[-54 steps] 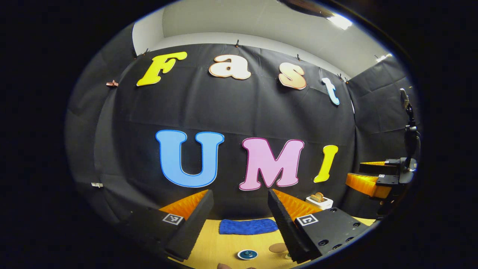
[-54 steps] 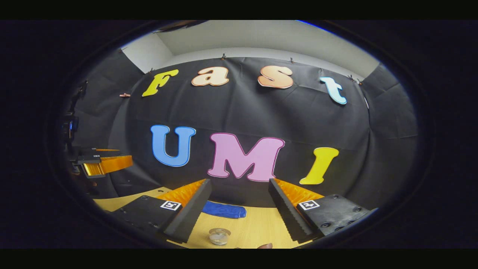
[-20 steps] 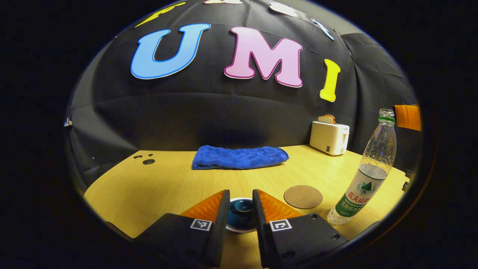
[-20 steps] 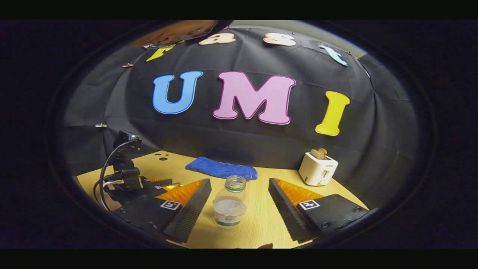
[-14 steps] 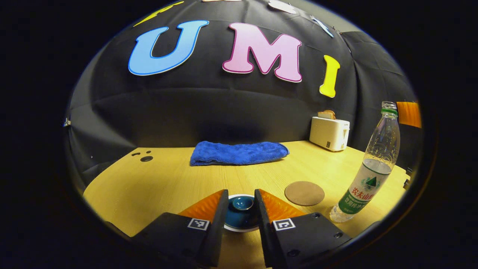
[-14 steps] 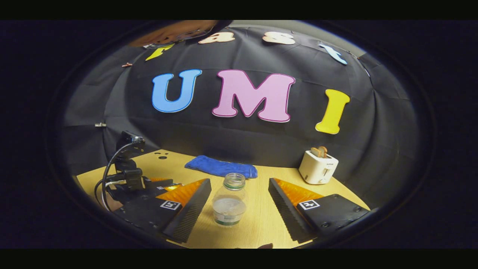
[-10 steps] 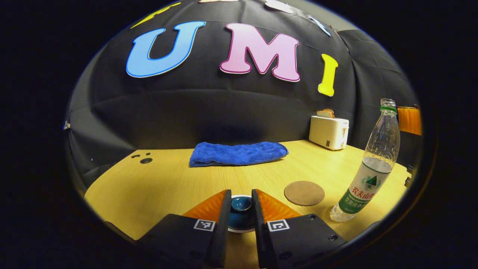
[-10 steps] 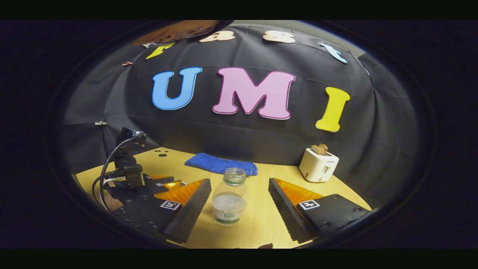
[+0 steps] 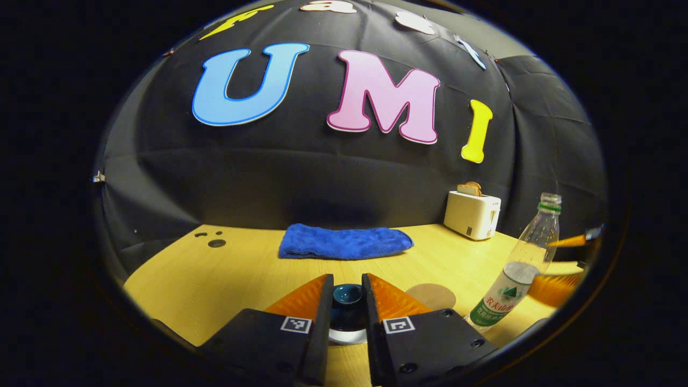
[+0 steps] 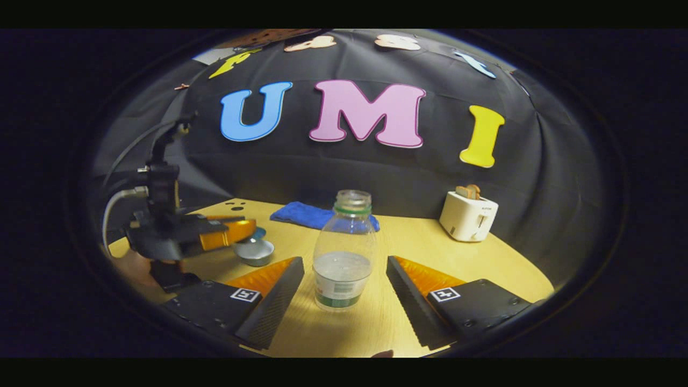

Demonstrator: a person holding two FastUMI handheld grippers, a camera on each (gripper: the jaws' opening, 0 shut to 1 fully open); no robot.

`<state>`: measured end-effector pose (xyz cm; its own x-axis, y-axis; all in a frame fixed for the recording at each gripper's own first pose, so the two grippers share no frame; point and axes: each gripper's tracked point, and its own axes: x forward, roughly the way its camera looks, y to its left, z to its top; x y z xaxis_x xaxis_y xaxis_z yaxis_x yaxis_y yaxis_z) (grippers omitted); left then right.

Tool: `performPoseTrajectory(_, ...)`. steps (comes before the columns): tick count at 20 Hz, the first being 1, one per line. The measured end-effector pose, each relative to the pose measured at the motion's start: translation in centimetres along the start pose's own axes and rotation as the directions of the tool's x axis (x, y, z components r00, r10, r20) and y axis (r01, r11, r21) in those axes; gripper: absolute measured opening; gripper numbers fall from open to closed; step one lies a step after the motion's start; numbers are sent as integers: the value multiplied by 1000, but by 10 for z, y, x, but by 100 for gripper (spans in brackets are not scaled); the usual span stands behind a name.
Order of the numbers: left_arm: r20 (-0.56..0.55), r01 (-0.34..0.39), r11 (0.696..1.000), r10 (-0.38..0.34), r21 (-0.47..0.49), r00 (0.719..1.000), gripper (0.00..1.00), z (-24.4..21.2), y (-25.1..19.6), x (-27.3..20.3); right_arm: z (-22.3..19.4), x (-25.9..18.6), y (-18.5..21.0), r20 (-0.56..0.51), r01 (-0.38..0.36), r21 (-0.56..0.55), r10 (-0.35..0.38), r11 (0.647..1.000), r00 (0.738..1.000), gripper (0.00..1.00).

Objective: Open the teacup lid with one hand, grasp the water bottle and pour water into the teacup with the other hand; after pouring, place the water bottle on the coaster and then close the teacup lid.

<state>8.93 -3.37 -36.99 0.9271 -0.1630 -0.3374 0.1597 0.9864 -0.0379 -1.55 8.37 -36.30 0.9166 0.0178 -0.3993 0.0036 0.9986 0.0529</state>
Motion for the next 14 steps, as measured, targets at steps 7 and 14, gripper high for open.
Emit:
performPoseTrajectory(7,15,-19,1000,18,19,1000,34,21,14,-20,-39,23,-1,-38,22,42,-21,999,999,98)
performPoseTrajectory(14,12,-41,999,40,2,999,34,19,24,-25,-45,44,3,-61,36,7,-35,999,998,79)
